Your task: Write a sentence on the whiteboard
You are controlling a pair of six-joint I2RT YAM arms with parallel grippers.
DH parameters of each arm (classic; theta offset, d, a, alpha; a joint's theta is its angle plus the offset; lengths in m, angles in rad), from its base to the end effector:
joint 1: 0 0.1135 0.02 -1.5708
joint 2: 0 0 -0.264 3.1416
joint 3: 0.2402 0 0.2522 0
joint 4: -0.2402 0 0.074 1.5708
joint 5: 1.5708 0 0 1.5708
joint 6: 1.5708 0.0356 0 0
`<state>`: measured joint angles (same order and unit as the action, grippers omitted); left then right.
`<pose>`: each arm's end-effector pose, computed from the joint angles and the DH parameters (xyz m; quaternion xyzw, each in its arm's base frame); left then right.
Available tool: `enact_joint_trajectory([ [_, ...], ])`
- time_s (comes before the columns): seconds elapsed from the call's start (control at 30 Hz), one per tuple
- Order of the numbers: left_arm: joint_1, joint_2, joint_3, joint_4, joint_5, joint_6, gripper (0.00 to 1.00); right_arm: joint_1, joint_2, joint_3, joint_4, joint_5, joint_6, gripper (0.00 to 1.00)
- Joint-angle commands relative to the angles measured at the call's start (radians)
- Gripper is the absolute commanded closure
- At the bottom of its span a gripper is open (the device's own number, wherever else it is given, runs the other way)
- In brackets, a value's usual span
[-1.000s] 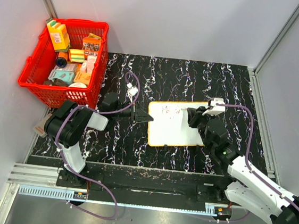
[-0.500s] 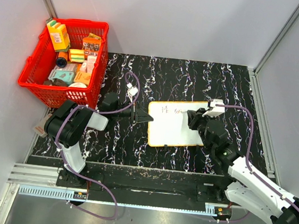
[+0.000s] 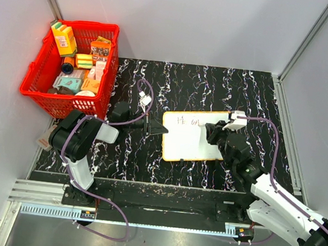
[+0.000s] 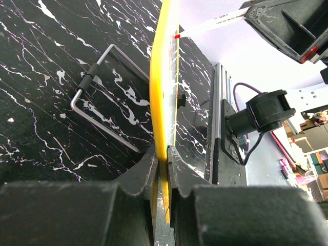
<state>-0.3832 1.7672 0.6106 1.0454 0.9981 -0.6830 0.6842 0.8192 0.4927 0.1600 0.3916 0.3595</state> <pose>0.2835 -0.1466 0.1620 0.2178 0.6947 -0.6047 0.3229 0.1608 0.1136 0.2669 0.0030 0.7593 0.1870 0.6232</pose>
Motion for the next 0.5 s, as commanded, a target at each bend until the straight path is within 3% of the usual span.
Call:
enact_joint_trajectory([
  [0.0, -0.003, -0.002, -0.005, 0.097, 0.027, 0.036, 1.00, -0.008, 0.017, 0.036, 0.012, 0.026, -0.014, 1.00],
  [0.47, -0.003, -0.002, -0.005, 0.100, 0.028, 0.034, 1.00, -0.009, 0.046, 0.064, 0.065, 0.066, -0.036, 1.00],
])
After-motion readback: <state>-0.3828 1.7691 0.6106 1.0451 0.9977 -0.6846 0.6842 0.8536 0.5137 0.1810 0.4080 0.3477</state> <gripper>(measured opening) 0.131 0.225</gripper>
